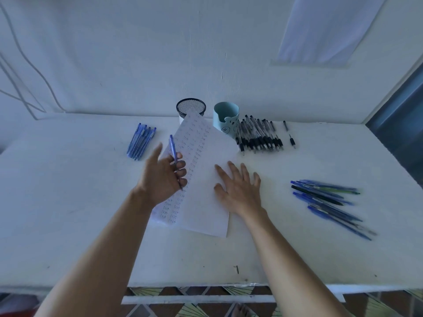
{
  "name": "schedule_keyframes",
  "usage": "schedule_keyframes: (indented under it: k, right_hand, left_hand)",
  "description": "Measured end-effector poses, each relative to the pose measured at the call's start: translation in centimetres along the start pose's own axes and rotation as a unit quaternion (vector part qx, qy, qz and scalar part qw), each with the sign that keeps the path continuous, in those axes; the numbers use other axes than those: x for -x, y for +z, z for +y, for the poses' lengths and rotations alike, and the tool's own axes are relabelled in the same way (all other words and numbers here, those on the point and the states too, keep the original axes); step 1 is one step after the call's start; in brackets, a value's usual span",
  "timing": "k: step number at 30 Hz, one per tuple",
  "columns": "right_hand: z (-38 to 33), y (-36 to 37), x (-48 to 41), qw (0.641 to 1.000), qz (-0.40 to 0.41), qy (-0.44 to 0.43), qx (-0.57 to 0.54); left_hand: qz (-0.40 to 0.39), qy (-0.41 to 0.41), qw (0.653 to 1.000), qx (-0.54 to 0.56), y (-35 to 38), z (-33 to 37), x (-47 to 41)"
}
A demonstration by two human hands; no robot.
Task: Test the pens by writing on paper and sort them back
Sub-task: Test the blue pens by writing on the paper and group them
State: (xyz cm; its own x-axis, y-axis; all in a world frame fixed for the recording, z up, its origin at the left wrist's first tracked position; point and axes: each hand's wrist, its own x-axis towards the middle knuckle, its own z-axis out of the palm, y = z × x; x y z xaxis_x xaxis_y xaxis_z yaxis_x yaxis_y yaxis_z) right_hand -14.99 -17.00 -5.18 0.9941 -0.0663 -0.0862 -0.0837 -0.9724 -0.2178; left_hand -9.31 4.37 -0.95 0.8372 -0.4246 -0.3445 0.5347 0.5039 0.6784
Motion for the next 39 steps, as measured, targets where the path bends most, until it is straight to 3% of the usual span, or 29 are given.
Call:
schedule_keyframes:
  k: [6, 13, 17, 24, 29, 36, 39]
  right_hand:
    - [-0.6, -0.3, -0.3, 0.999, -0.013, 0.015, -0.032]
    - [-2.1, -0.1, -0.3, 0.999, 0.006, -0.024, -0.025]
    - [-2.1, 0.0, -0.1, 0.999, -0.010, -0.037, -0.033]
    - [-3.0, -0.2, 0.2, 0.989, 0.068, -0.123, -0.054]
    - [-3.1, 0.3, 0.0, 0.968, 0.052, -0.202, -0.140]
    - [-2.5, 0.4, 0.0, 0.947, 0.043, -0.268, -0.173]
    - [-2.1, 0.2, -0.6, 0.931, 0.065, -0.258, -0.252]
  left_hand:
    - [-0.011, 0.043, 0.975, 0.216, -1.4, -0.7, -0.2]
    - [-0.005, 0.087, 0.966, 0.242, -2.2, -1.5, -0.6]
    - [0.054, 0.125, 0.983, 0.124, -2.0, -0.9, -1.4]
    - [0.089, 0.132, 0.987, -0.023, -1.5, -0.6, -2.7]
    - [0.148, 0.189, 0.958, -0.159, -0.3, -0.8, -3.6]
    - [0.141, 0.238, 0.923, -0.269, 0.3, -1.1, -5.6]
    - [0.141, 0.237, 0.916, -0.291, 0.0, -1.7, -6.0]
